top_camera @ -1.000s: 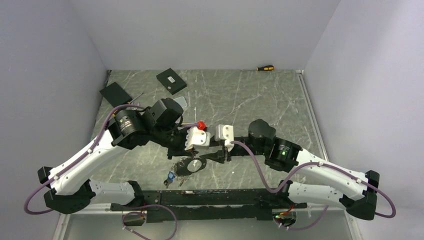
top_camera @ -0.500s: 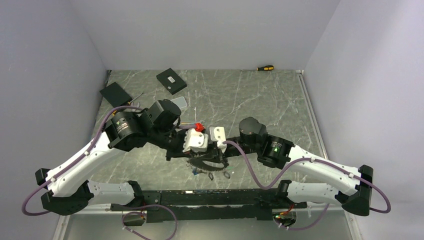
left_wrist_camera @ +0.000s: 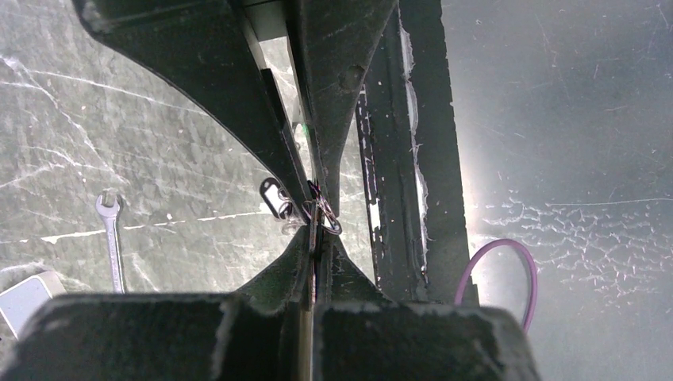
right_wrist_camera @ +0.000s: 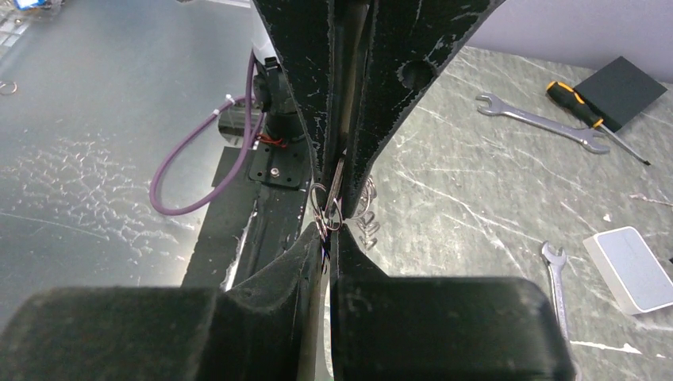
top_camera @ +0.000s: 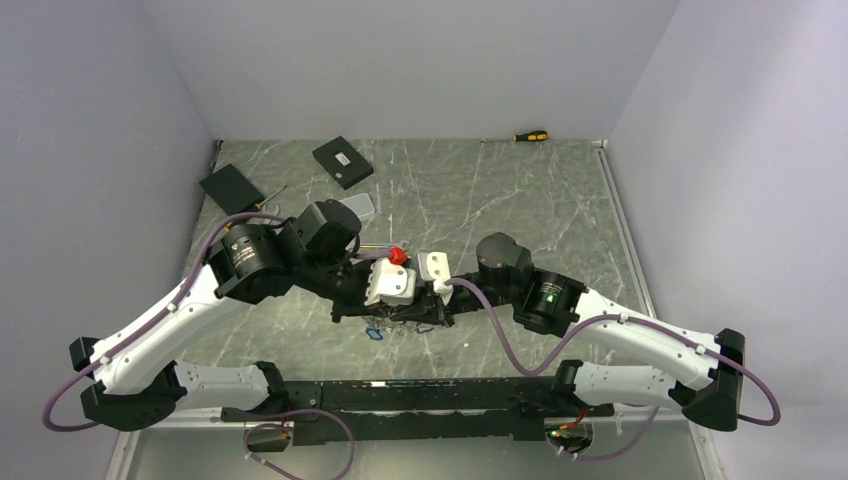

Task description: Put the keys on the keyring

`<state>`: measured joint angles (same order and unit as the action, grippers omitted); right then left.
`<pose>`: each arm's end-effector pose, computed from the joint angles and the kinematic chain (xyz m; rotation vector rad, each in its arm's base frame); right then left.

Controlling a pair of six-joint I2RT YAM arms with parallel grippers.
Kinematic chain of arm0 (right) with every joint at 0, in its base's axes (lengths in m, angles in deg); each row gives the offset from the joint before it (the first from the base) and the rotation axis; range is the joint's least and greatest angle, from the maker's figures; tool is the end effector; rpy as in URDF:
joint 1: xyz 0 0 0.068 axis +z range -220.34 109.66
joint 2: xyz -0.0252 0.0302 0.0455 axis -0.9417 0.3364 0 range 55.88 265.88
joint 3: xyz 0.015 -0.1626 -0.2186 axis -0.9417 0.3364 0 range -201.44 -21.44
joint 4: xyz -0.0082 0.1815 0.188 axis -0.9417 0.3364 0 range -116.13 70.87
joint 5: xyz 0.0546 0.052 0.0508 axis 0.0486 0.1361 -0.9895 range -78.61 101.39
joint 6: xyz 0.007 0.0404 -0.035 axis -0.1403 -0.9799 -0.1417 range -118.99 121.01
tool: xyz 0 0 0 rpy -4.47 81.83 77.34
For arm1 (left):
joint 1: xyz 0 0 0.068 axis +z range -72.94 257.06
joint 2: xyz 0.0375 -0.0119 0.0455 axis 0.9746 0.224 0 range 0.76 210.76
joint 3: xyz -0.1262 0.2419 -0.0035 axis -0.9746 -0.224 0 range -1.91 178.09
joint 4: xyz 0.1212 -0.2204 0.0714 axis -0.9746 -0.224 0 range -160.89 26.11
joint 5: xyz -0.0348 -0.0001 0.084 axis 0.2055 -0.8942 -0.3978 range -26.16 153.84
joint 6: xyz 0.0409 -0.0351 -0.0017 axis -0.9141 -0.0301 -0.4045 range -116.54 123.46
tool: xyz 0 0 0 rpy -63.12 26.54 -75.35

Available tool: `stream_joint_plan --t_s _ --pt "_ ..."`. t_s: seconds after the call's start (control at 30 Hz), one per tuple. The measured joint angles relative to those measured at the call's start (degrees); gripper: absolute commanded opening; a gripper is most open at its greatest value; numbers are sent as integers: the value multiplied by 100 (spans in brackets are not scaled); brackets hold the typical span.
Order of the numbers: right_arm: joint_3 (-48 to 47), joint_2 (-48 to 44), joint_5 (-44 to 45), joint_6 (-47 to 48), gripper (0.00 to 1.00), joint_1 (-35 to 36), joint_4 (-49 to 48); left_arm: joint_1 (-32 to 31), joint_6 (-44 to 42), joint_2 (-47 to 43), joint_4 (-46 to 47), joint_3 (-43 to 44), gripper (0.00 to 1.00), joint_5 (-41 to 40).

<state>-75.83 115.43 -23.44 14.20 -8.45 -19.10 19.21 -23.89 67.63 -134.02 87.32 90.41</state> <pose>0.0936 0.2181 0.3570 -1.4873 1.1726 1.1357 0.0882 -0.1704 0.4267 1.8093 1.6401 -0.8010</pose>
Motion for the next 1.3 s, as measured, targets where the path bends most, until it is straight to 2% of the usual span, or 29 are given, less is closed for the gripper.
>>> stream_joint_plan --t_s 0.3,0.7,1.3 --pt "-28 -74 249 -33 0 2 111 0 118 -142 57 -133 0 -214" --pt "166 -634 704 -238 0 -120 -72 -7 367 -343 627 -282 0 -422" --pt "1075 -1019 1338 -1528 0 -496 -1261 17 813 -557 1497 -1060 0 -979"
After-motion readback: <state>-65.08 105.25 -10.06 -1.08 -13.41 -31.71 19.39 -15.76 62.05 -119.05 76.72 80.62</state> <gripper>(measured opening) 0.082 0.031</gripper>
